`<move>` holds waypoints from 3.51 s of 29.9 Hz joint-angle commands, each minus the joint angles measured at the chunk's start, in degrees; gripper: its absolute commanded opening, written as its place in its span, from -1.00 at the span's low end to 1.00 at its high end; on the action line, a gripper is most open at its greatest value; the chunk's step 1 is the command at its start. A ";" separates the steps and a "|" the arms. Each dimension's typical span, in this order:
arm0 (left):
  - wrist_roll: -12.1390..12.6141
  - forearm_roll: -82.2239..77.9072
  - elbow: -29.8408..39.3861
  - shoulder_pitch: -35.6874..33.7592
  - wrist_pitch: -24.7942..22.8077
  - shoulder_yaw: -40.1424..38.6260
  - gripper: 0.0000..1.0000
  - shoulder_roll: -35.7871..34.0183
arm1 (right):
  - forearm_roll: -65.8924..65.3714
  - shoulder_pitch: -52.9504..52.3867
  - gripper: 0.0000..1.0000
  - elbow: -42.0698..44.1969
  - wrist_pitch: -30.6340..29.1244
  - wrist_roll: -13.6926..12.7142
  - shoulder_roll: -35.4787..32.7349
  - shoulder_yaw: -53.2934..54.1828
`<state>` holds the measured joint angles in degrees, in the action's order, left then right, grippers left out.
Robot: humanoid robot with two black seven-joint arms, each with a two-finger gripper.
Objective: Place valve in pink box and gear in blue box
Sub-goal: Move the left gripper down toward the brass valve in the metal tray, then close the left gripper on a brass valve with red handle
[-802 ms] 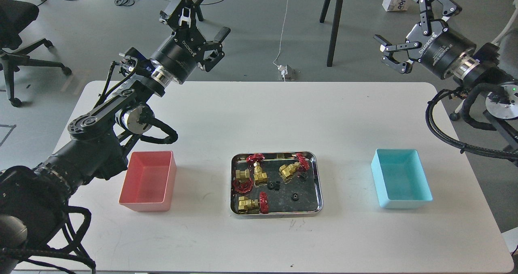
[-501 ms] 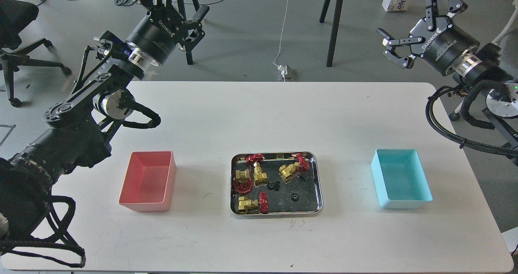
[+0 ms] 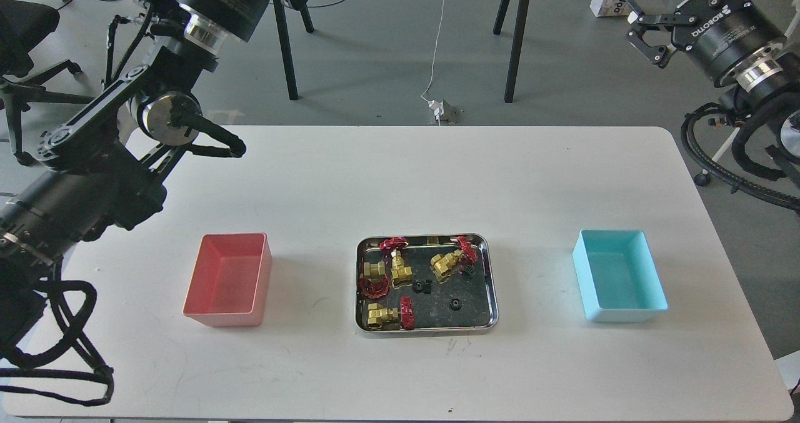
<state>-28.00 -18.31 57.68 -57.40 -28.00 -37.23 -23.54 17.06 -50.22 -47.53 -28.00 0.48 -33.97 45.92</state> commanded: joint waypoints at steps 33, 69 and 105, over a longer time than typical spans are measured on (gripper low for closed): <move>0.00 -48.66 8.17 -23.12 46.81 87.94 0.92 3.32 | -0.98 -7.08 0.99 4.99 5.85 -0.30 7.16 -1.18; 0.00 -49.81 -8.28 -9.13 48.92 88.47 0.40 10.88 | -0.98 -4.36 0.99 4.99 5.85 -0.30 6.99 -2.15; 0.00 -50.33 -7.40 -9.31 51.12 88.03 -0.57 10.62 | -0.98 -2.87 0.99 4.91 5.85 -0.22 6.63 -1.97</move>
<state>-28.00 -68.56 49.79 -66.51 23.14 51.34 -12.76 16.08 -53.30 -42.63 -22.14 0.26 -27.31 43.95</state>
